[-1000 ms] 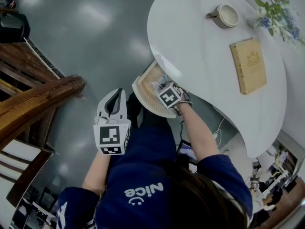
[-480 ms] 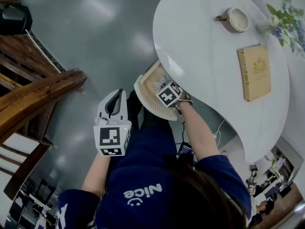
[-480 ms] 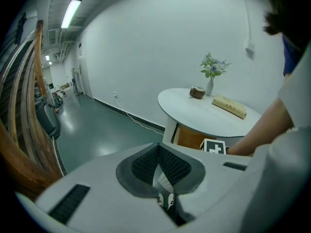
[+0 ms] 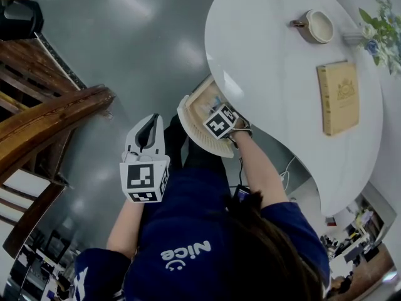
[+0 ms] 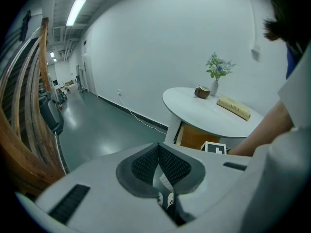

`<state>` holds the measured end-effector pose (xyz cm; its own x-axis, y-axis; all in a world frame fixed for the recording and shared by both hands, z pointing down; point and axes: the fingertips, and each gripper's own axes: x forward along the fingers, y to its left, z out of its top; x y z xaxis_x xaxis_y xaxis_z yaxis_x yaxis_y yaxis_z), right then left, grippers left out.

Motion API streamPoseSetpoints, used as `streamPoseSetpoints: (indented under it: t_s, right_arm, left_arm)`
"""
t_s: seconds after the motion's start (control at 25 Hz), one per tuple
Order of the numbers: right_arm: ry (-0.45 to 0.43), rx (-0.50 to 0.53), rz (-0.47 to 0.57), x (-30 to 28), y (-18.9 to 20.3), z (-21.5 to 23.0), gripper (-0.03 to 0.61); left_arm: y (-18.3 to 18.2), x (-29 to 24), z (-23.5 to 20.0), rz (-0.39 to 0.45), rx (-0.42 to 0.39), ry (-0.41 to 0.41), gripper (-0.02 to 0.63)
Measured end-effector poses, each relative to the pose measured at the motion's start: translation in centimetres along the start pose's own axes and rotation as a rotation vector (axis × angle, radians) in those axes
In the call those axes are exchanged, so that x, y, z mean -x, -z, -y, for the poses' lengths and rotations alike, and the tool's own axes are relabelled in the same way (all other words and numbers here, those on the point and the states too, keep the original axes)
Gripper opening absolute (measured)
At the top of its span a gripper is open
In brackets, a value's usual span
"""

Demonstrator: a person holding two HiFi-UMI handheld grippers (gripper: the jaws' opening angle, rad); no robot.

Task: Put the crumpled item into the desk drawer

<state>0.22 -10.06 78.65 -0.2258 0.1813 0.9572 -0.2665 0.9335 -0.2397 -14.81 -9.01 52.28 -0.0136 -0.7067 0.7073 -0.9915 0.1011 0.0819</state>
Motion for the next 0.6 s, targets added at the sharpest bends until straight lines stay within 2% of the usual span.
streamPoseSetpoints:
  t_s: [0.08,0.28,0.6]
  right_arm:
    - [-0.006,0.006,0.003,0.2,-0.2,-0.2,0.054]
    - [-0.027,0.041,0.015,1.6,-0.8,-1.3,0.12]
    - [0.039,0.03,0.083,5.5,-1.7,-1.8,0.12]
  left_arm:
    - [0.0,0.0,-0.1,0.003,-0.002,0.001,0.004]
    - [-0.6,0.2,-0.2,0.026,0.005,0.013,0.004]
    - [-2.5,0.5,0.9,0.08,-0.011,0.06,0.003]
